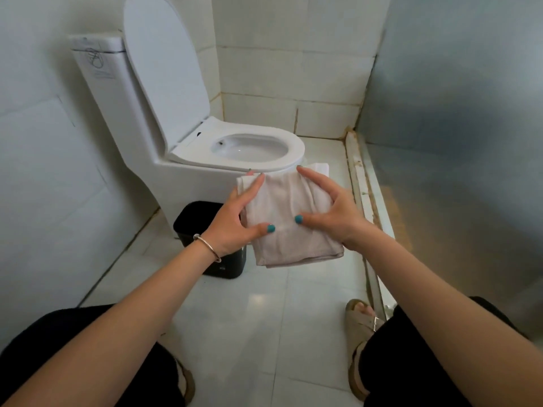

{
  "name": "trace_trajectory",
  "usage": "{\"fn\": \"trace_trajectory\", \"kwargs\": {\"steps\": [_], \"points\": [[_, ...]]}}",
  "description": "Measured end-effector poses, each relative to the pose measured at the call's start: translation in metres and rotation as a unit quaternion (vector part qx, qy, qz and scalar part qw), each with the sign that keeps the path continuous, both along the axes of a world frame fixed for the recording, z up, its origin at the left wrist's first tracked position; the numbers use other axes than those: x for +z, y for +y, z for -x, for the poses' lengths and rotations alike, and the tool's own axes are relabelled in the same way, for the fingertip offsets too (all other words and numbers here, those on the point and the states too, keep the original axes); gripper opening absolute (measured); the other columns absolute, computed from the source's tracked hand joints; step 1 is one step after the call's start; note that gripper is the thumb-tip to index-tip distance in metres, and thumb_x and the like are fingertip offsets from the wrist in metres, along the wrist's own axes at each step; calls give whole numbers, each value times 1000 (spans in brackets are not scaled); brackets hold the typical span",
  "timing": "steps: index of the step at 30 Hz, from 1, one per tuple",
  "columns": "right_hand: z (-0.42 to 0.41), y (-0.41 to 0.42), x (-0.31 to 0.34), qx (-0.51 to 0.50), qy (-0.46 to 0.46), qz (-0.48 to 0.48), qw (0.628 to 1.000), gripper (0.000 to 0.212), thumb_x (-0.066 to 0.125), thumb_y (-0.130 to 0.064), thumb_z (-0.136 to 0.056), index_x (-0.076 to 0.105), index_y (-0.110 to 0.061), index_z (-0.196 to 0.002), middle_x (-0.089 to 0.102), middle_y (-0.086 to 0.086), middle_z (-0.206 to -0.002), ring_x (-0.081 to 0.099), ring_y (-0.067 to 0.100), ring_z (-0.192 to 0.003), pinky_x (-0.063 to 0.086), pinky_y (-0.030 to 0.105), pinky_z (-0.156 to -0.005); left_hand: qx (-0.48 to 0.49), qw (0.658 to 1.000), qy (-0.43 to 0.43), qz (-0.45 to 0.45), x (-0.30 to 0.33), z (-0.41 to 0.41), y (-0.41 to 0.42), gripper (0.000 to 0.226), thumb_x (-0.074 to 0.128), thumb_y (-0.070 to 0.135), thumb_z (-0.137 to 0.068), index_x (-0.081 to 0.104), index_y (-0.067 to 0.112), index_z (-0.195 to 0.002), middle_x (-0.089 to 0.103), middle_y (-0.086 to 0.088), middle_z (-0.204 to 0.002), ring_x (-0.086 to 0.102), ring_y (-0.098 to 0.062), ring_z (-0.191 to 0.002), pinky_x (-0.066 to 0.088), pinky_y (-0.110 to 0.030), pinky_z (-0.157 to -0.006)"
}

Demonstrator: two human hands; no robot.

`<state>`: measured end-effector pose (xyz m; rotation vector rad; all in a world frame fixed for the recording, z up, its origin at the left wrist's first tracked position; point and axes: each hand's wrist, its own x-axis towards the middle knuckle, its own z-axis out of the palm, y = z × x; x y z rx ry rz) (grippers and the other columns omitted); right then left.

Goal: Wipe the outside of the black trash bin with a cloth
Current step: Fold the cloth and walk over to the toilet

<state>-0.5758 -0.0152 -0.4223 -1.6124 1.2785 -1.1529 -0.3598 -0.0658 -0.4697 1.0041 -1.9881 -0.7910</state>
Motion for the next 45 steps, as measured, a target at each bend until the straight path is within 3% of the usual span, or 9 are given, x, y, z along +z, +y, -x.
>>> {"fn": "trace_trajectory", "kwargs": {"steps": [5, 8, 11, 16, 30, 36, 39, 41, 45], "points": [[0, -36, -4, -7, 1, 24, 1000, 80, 77, 7, -72, 52, -37, -135, 47, -29, -121, 50, -14, -108, 49, 18, -92, 6, 1000, 13, -12, -4, 2, -35, 92, 77, 40, -69, 20, 49, -140, 1, 20, -154, 6, 0, -143, 22, -23, -115], [6, -50, -8, -11, 11, 25, 1000, 81, 76, 7, -72, 52, -39, -134, 46, -34, -120, 48, -15, -108, 49, 17, -93, -12, 999, 26, -32, -9, 5, -44, 93, 79, 29, -72, 19, 49, -141, -3, 29, -151, 7, -4, -145, 36, -34, -111], [12, -60, -12, -17, 13, 25, 999, 81, 74, 10, -72, 54, -40, -132, 46, -35, -116, 48, -21, -102, 49, 13, -90, -39, 997, 39, -61, -15, 6, -50, 94, 75, 5, -78, 20, 51, -139, -4, 26, -155, 19, -10, -144, 50, -23, -93], [16, -78, -16, -30, 7, 16, 999, 80, 74, 11, -71, 55, -40, -129, 47, -33, -117, 49, -21, -100, 47, 8, -86, -58, 996, -49, -42, -13, 4, -68, 99, 73, 5, -80, 12, 49, -144, -10, 27, -154, 21, 7, -134, 47, -9, -85], [29, -97, -38, 0, -8, -10, 1000, 79, 74, 13, -70, 56, -36, -129, 51, -30, -117, 50, -22, -99, 46, 6, -84, -29, 986, -163, 6, -37, 2, -85, 104, 63, -5, -80, 5, 50, -147, -13, 30, -154, 23, -6, -140, 52, -30, -90], [51, -107, -51, -15, -44, -47, 998, 79, 75, 10, -71, 57, -42, -127, 51, -31, -119, 52, -14, -105, 51, 14, -86, 19, 976, -216, -6, -70, 7, -109, 105, 58, -2, -84, -6, 60, -141, 10, 27, -152, 48, -5, -121, 55, -40, -86], [62, -111, -55, -35, -69, -66, 995, 77, 75, 9, -73, 57, -45, -125, 50, -31, -117, 55, -5, -102, 54, 17, -78, 44, 968, -231, -84, -107, -1, -129, 103, 63, 9, -87, -10, 64, -134, 16, 19, -155, 33, -5, -136, 40, -37, -108], [68, -114, -57, -45, -71, -71, 994, 77, 75, 8, -74, 57, -45, -126, 49, -31, -115, 54, -3, -101, 54, 19, -76, 37, 944, -291, -147, -134, -7, -141, 103, 68, 22, -85, -13, 64, -134, 12, 12, -158, 23, -15, -144, 30, -40, -115], [76, -119, -61, -62, -64, -70, 994, 76, 75, 7, -74, 56, -46, -125, 47, -32, -114, 52, -3, -101, 51, 18, -77, 49, 881, -389, -263, -174, -13, -158, 107, 67, 36, -84, -23, 55, -138, 42, -11, -146, 48, -31, -127, 42, -46, -104]]}}
